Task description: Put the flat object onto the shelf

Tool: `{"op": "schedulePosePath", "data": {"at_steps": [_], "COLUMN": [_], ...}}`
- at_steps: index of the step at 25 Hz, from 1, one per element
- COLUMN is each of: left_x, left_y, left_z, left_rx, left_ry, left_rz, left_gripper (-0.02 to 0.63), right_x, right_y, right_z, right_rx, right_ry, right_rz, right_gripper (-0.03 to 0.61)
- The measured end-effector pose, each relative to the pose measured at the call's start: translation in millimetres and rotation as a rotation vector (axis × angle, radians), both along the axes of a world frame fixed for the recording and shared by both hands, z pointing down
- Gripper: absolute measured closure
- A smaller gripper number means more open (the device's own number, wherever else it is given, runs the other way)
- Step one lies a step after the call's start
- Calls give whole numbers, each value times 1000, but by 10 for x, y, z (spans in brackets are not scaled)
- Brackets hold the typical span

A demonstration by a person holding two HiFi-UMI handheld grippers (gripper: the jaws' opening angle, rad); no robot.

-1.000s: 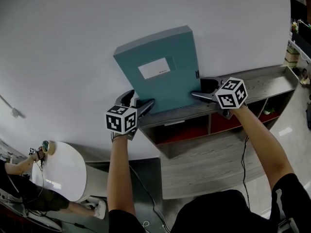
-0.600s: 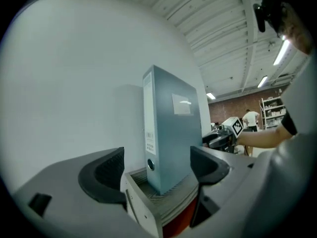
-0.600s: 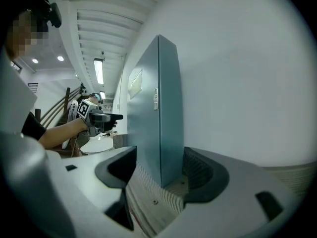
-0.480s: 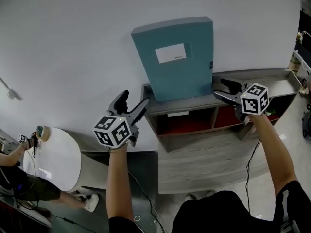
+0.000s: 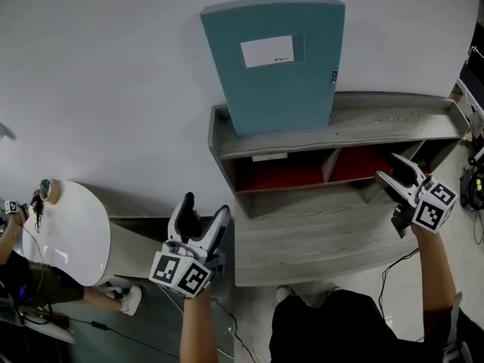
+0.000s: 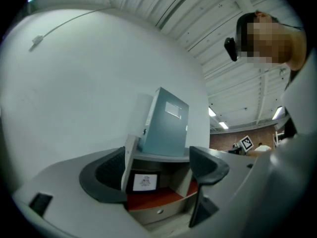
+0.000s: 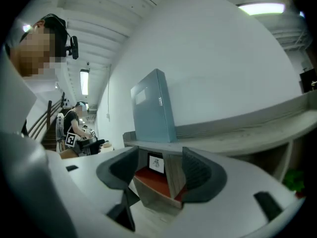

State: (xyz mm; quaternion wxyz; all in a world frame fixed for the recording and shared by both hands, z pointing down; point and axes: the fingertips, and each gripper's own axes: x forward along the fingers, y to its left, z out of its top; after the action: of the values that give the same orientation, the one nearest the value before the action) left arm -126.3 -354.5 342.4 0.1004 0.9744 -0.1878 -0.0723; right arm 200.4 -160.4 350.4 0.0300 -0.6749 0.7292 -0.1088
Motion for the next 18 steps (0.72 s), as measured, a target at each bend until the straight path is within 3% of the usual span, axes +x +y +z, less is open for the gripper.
{"op": "schedulePosePath", "data": {"at_steps": [5, 8, 14, 18], "left_x": [341, 656, 1284, 1678], "left_y": [997, 1650, 2755, 3512], "left_z": [596, 885, 1340, 1462], "left_rx": [-15, -81, -195, -187], "left_ry": [-101, -64, -21, -55], "left_rz": [108, 152, 103, 148], "left_gripper": [209, 210, 212, 213], "right_x": [180, 229, 278, 421], "right_y": [716, 1225, 2180, 2869], "right_z": [592, 902, 1200, 1323], "right_rx": [-44, -76, -94, -101], "right_ry": [-32, -34, -37, -39], "right_rz": [80, 80, 70, 76], "right_gripper": [348, 380, 472, 527]}}
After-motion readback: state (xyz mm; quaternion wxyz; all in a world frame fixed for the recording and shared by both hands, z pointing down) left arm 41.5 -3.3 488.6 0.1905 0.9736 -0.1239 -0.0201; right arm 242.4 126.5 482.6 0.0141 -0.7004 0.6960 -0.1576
